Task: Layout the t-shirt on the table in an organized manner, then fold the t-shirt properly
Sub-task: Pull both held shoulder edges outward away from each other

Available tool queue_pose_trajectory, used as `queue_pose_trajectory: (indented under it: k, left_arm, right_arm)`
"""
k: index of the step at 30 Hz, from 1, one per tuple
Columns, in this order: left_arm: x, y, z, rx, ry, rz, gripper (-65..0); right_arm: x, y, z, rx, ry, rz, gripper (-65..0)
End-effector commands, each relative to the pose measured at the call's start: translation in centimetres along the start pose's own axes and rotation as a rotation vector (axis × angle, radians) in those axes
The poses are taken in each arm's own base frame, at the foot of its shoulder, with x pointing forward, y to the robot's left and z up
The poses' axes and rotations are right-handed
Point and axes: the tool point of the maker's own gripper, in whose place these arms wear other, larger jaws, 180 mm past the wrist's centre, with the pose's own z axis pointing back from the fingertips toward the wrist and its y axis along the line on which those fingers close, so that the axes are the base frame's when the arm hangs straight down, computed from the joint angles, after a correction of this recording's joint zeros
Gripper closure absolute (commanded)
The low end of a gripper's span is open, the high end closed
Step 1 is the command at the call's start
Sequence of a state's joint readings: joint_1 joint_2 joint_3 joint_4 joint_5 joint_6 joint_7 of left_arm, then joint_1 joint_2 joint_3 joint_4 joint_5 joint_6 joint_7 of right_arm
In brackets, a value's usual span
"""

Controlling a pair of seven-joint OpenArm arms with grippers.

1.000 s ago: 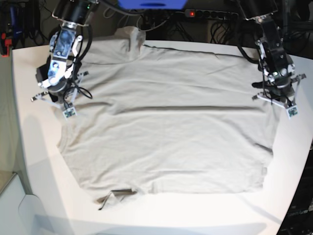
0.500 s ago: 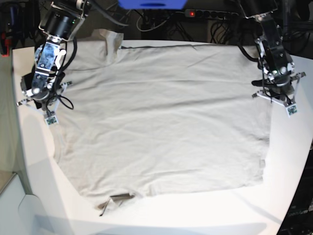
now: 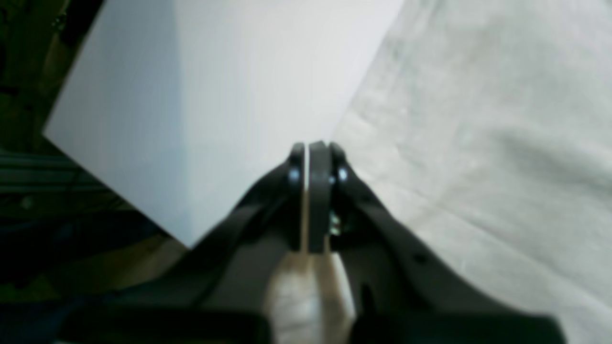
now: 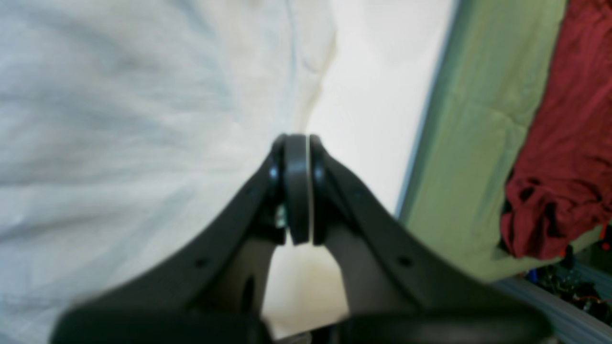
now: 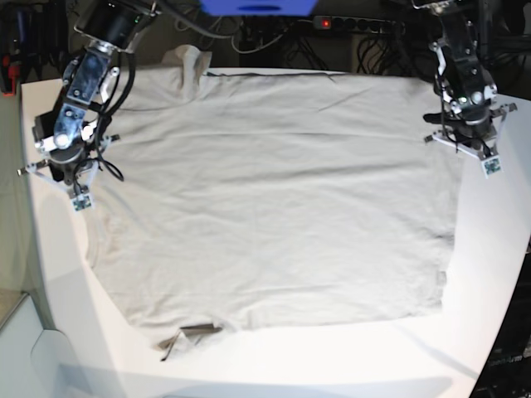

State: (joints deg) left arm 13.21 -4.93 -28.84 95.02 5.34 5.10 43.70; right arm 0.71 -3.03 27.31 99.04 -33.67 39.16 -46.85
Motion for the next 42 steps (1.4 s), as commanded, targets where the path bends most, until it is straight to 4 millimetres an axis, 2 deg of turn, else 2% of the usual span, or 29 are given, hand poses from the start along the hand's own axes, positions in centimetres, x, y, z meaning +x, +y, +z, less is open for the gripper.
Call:
queue_pose_trajectory:
  k: [1, 4, 9, 12, 14, 18, 24, 26, 33, 35, 37, 39, 42]
  left_arm:
    - [0.2, 0.4, -0.3, 0.014, -0.006, -0.007, -1.9]
    - [-0.9, 0.1, -1.1, 0.009, 0.027, -0.007, -1.9]
    - [-1.9, -0.8, -1.4, -0.004, 0.06, 0.006, -1.9]
    - [-2.1, -2.4, -2.7, -0.049, 0.089, -0.016, -1.9]
    - [-3.0, -3.3, -3.7, -0.08, 0.13, -0.029, -1.8]
    - [-3.2, -4.4, -5.3, -0.102, 0.128, -0.033, -1.8]
    - [-2.5, -3.4, -7.5, -0.083, 0.12, -0.04, -1.8]
    - [-2.1, -2.8, -8.0, -0.075, 0.122, -0.038, -1.8]
    - [0.4, -2.6, -7.3, -0.071, 0.059, -0.037, -1.8]
    - [1.7, -2.6, -6.7, -0.072, 0.028, -0.036, -1.8]
    - [1.1, -2.8, -5.9, -0.079, 0.063, -0.033, -1.8]
    - [2.3, -2.9, -4.8, -0.081, 0.055, -0.03, -1.8]
    - [2.9, -2.7, -3.0, -0.082, 0.047, -0.033, -1.8]
  right_arm:
    - [1.1, -0.7, 0.6, -0.019, -0.037, 0.008, -0.2]
    - [2.1, -0.6, 1.5, -0.03, -0.07, 0.007, -0.2]
    - [1.9, -0.4, 1.7, -0.029, -0.069, 0.012, -0.2]
    - [2.0, -0.2, 1.7, -0.025, -0.07, 0.019, -0.2]
    - [2.1, -0.3, 1.7, -0.026, -0.073, 0.02, -0.2]
    - [2.1, -0.3, 1.7, -0.026, -0.073, 0.02, -0.2]
    - [2.2, -1.3, 1.6, -0.048, -0.073, 0.036, -0.3]
    - [2.9, -1.5, 1.7, -0.052, -0.088, 0.036, -0.3]
    - [3.3, -1.6, 1.9, -0.057, -0.097, 0.039, -0.6]
    - [3.2, -1.5, 1.8, -0.055, -0.094, 0.04, -0.7]
    - [3.1, -1.5, 1.8, -0.054, -0.092, 0.041, -0.8]
    - [2.9, -1.5, 1.8, -0.055, -0.084, 0.042, -1.3]
    - [1.7, -1.5, 1.8, -0.057, -0.021, 0.039, -8.1]
